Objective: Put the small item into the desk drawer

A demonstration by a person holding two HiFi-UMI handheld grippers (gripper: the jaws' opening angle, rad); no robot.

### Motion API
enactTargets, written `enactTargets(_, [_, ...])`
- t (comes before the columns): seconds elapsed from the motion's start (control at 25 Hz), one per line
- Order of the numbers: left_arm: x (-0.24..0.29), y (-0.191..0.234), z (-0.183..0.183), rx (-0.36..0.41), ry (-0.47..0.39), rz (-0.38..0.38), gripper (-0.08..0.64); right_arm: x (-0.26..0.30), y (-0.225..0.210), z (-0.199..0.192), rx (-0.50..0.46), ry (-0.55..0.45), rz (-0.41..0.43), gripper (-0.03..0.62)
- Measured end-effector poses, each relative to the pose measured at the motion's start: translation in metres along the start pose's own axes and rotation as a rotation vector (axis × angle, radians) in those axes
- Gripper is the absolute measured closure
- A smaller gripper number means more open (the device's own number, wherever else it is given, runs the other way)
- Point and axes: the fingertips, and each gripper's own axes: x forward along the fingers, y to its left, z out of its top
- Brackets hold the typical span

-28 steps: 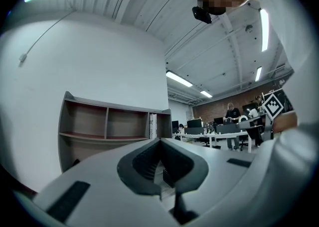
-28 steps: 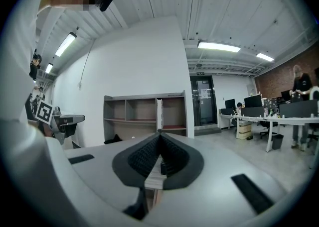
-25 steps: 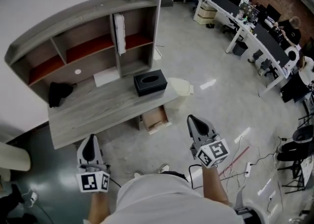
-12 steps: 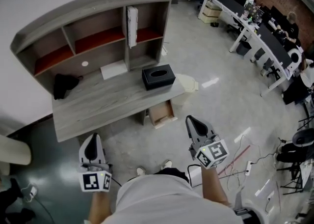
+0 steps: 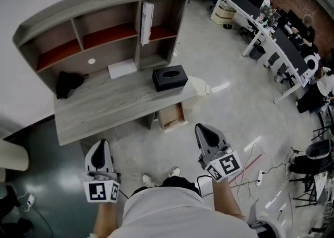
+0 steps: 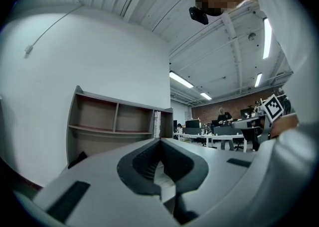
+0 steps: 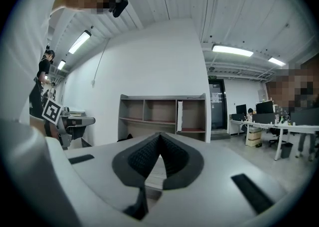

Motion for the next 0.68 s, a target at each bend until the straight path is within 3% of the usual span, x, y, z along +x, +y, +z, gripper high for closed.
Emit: enactTargets(0.68, [-0.007, -0.007, -0.001, -0.010, 0.003, 0.004, 0.543, -0.009, 0.005, -0.005, 0.011, 0.004, 0.017, 0.569])
